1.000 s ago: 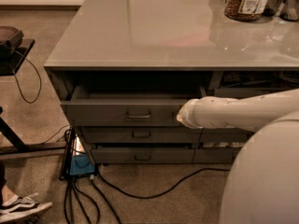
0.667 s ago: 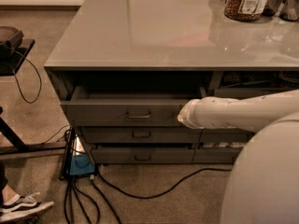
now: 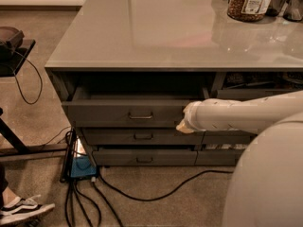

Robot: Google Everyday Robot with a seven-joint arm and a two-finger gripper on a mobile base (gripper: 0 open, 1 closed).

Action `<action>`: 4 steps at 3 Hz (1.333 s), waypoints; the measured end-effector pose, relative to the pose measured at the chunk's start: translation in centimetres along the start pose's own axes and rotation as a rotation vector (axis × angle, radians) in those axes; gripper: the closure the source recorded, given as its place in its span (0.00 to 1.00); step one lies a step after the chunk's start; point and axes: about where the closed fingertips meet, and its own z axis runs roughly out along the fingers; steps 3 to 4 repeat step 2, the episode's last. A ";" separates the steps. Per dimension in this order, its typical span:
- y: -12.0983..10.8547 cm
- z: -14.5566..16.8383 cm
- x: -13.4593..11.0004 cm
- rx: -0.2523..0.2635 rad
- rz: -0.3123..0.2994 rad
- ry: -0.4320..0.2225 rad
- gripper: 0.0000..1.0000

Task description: Close top drawer

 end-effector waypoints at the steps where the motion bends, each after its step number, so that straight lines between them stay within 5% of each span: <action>1: 0.0 0.0 0.0 0.000 0.000 0.000 0.00; 4: 0.0 0.0 0.0 0.000 0.000 0.000 0.00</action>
Offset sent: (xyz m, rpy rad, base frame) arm 0.0000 0.0000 0.0000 0.0000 0.0000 0.0000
